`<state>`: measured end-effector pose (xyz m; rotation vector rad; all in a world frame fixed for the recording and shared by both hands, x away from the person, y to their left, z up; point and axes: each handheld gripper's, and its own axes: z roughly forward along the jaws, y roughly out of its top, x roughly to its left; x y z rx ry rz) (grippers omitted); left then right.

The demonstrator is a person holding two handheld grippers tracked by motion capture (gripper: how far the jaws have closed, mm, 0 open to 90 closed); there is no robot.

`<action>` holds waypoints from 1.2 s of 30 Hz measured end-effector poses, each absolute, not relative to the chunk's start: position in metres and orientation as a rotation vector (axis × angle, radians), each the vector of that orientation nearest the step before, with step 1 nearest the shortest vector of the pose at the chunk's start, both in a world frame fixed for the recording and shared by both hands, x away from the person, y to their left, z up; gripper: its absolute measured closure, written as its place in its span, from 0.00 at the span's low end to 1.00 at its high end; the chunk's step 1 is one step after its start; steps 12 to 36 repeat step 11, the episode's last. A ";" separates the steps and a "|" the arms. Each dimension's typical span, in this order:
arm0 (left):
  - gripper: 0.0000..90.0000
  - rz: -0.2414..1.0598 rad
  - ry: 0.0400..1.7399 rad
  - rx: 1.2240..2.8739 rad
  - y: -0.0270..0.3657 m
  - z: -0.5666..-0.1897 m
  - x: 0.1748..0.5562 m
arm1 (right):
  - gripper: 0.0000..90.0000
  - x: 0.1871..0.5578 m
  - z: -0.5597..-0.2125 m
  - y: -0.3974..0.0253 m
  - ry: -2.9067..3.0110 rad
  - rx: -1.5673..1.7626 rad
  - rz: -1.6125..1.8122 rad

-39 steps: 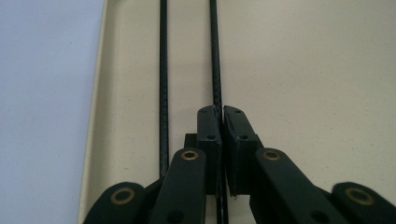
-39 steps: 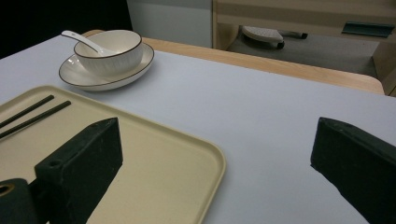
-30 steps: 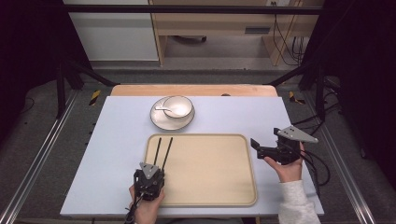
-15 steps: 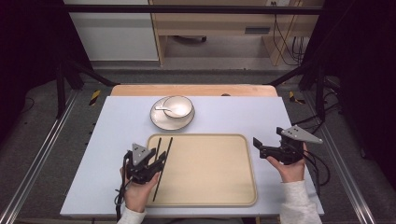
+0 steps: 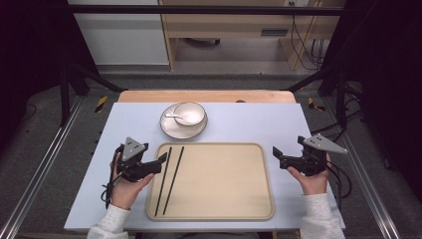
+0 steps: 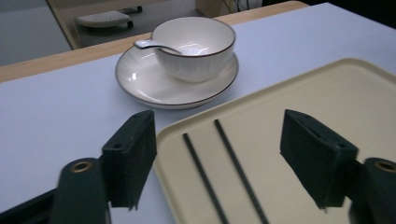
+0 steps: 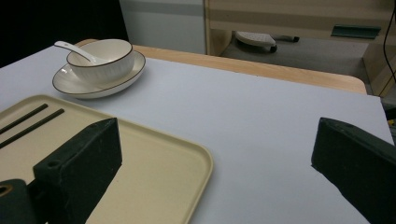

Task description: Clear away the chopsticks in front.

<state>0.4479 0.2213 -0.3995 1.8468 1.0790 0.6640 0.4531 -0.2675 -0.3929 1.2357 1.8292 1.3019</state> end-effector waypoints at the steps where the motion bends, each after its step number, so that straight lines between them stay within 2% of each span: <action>1: 0.25 0.658 1.082 1.839 0.226 -0.402 0.448 | 0.02 0.453 -0.393 -0.269 1.827 1.241 1.302; 11: 0.18 0.651 1.196 1.802 0.269 -0.424 0.452 | 0.02 0.455 -0.397 -0.272 1.827 1.257 1.293; 36: 0.18 0.651 1.196 1.802 0.269 -0.424 0.452 | 0.02 0.455 -0.397 -0.272 1.827 1.257 1.293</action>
